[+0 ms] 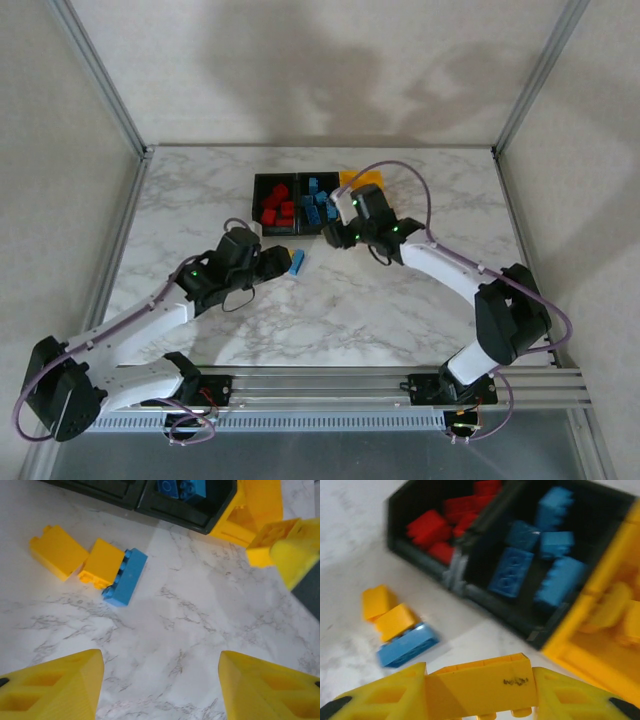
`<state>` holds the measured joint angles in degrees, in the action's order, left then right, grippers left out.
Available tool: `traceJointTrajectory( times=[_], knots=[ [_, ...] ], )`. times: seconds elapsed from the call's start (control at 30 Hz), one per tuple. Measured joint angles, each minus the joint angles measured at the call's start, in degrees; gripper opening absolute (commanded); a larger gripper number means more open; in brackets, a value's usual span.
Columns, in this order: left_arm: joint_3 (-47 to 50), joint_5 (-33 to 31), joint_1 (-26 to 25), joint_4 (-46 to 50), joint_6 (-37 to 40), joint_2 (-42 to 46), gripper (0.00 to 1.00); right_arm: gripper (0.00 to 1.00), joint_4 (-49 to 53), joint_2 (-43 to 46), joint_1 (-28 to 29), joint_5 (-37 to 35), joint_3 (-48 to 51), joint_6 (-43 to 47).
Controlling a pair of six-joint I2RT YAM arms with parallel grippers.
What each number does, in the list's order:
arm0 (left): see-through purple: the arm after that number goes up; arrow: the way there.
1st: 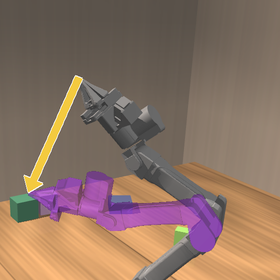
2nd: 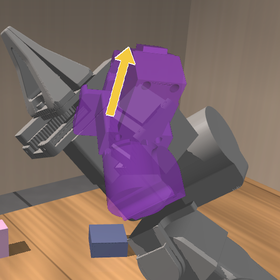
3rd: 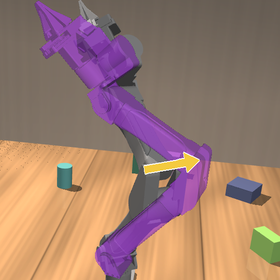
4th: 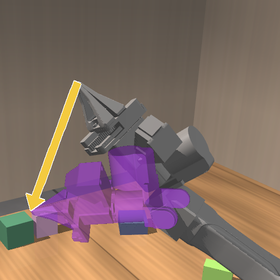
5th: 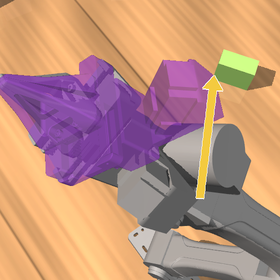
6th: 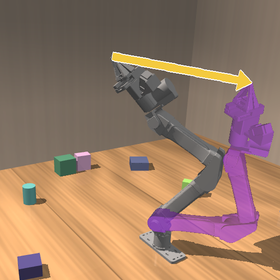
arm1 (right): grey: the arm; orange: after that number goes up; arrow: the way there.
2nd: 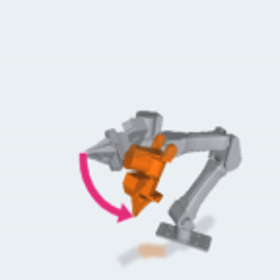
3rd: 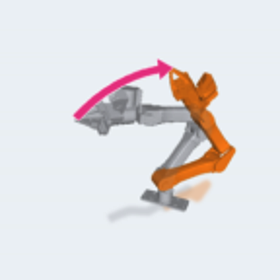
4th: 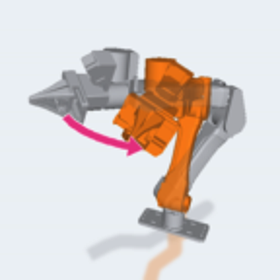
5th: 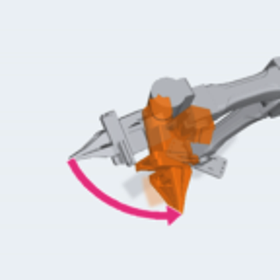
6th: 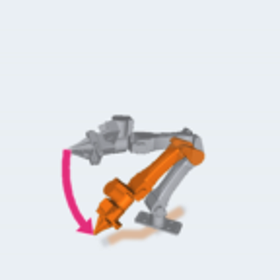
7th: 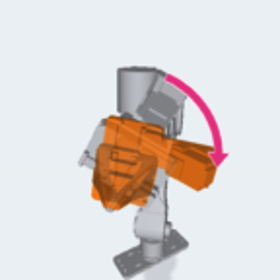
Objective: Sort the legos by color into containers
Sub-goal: Place the lego in the container.
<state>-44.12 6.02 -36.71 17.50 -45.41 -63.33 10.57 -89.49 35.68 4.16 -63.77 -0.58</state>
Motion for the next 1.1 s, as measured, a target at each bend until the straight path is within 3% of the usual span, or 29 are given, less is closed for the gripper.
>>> traceJointTrajectory(
  times=[0.2,0.4,0.9,1.1],
  knots=[
    [-4.7,0.7,-2.2,-3.5,0.2,-4.7,0.62,0.40,2.6,-4.7,-6.5,-4.0,-8.0,-6.1],
    [-7.0,0.9,-4.1,-6.0,0.2,-7.5,0.62,0.40,5.4,-15.7,-9.6,-9.8,-18.8,-11.2],
    [-9.2,0.9,-5.2,-8.5,0.2,-11.8,0.61,0.43,9.6,-30.6,-11.5,-16.6,-32.8,-16.0],
    [-9.2,0.9,-5.2,-8.5,0.2,-11.8,0.62,0.51,11.0,-34.3,-11.6,-17.7,-36.0,-16.5]
  ],
)
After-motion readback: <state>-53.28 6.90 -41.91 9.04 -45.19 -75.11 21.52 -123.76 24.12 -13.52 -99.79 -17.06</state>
